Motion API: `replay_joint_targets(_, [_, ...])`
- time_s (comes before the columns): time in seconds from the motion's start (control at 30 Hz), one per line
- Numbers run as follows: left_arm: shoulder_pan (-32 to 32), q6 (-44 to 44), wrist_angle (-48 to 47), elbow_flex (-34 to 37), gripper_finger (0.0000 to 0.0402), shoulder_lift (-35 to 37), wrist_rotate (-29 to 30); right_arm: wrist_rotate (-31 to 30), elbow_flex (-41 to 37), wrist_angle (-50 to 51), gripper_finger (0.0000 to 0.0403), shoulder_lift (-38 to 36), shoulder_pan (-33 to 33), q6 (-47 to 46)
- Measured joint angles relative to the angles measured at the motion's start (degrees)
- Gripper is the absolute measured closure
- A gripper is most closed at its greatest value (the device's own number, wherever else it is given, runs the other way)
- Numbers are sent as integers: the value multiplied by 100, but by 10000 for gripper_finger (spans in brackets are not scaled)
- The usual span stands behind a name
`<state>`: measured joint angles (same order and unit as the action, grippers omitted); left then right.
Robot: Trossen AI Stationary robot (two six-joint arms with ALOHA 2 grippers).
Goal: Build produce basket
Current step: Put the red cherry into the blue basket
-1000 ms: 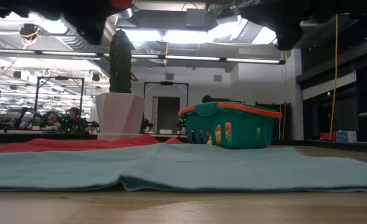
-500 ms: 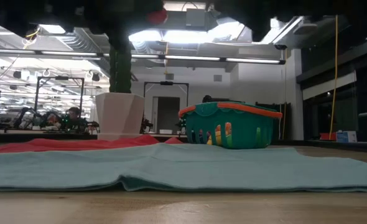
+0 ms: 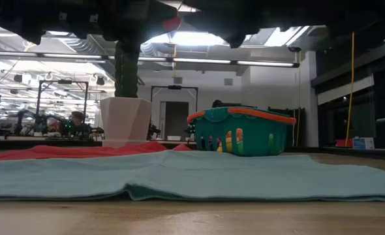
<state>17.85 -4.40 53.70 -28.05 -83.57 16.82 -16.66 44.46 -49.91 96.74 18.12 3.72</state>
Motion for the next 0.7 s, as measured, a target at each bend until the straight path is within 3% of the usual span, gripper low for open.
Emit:
replay_joint_targets(0.33, [0, 4, -25, 0, 312, 0, -4, 188, 383, 61, 180, 161, -106, 250])
replay_joint_targets(0.7, [0, 35, -3, 0, 315, -1, -153, 196, 407, 157, 238, 161, -119, 246])
